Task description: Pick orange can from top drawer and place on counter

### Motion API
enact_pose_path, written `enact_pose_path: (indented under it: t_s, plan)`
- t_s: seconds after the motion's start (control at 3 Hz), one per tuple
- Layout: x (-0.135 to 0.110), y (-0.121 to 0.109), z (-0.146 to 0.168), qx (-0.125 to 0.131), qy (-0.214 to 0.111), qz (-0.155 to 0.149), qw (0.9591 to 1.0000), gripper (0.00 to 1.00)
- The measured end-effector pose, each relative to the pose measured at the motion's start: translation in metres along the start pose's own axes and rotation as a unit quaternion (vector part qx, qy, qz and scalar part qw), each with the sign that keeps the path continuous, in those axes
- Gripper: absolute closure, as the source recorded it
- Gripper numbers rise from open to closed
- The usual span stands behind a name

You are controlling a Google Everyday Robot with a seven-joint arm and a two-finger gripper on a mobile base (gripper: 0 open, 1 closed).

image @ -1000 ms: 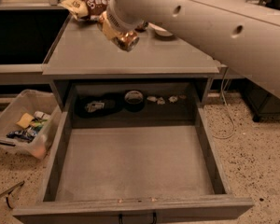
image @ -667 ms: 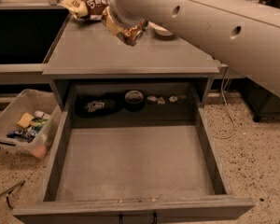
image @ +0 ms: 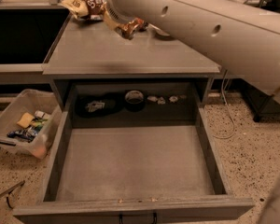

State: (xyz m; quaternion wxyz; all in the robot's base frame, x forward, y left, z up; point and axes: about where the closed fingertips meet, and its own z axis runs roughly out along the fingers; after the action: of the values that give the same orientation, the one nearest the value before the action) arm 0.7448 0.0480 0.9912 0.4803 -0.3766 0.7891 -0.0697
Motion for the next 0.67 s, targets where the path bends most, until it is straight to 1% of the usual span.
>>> enact_pose_path:
  t_s: [0.33,0.67]
  plan:
    - [-0.016,-0.006,0.042,-0.005,-0.017,-0.014,0.9997,1.0]
    - [-0.015,-0.007,0.084,-0.038,-0.009,-0.013,0.9992,1.0]
